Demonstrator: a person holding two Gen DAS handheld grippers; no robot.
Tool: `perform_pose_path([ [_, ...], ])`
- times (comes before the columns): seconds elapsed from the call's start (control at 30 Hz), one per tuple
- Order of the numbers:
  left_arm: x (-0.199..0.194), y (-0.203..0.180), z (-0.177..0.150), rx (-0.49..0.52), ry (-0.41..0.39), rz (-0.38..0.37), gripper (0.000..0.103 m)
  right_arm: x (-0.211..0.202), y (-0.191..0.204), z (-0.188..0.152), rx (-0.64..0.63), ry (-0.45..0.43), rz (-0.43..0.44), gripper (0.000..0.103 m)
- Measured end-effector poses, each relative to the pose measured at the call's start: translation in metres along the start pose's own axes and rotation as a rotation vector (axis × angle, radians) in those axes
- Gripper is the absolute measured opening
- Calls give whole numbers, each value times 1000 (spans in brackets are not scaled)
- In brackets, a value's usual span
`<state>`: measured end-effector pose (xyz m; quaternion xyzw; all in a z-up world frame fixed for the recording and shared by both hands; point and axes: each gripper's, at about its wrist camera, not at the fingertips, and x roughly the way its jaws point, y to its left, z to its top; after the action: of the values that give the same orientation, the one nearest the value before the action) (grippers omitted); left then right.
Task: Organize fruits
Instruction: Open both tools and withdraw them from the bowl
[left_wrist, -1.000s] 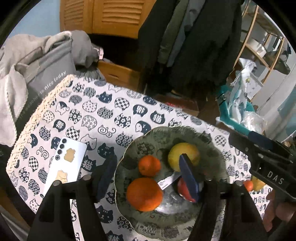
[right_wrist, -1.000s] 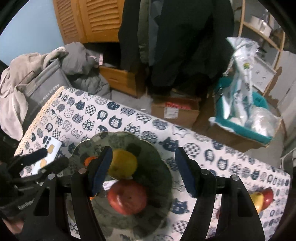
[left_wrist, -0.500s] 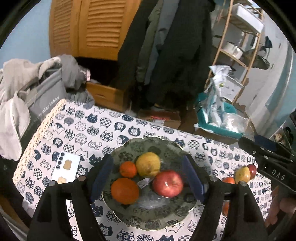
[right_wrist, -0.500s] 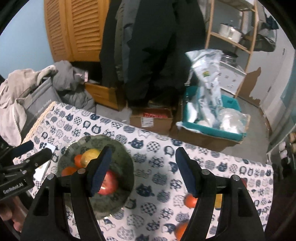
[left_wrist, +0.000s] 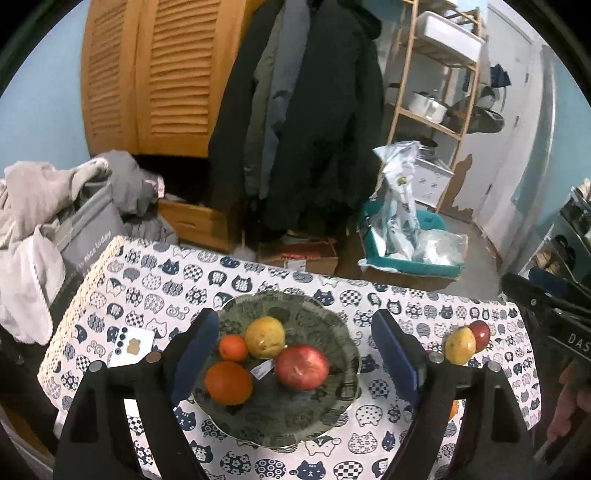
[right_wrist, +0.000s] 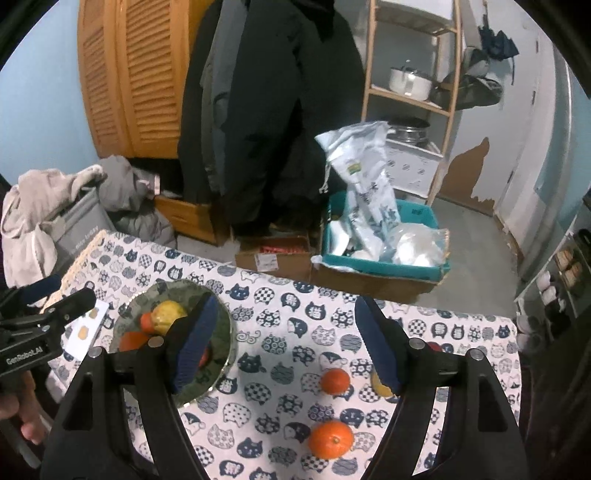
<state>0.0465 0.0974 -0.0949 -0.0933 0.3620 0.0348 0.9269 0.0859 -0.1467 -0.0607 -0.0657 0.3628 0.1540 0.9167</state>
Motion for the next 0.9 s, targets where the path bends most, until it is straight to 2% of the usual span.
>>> perform_pose_path([
  [0.33,-19,-36,3,43,-37,-53,86,-44,-35,-13,31,-58,-39,80],
  [0.5,-23,-55,2,62,-30,-85,87,-60,-55,-21,54,-83,-72,81],
  [0.9,-21,-105,-2,137,-12,-152,87,-77,-102,-46,124,-76,-160,83],
])
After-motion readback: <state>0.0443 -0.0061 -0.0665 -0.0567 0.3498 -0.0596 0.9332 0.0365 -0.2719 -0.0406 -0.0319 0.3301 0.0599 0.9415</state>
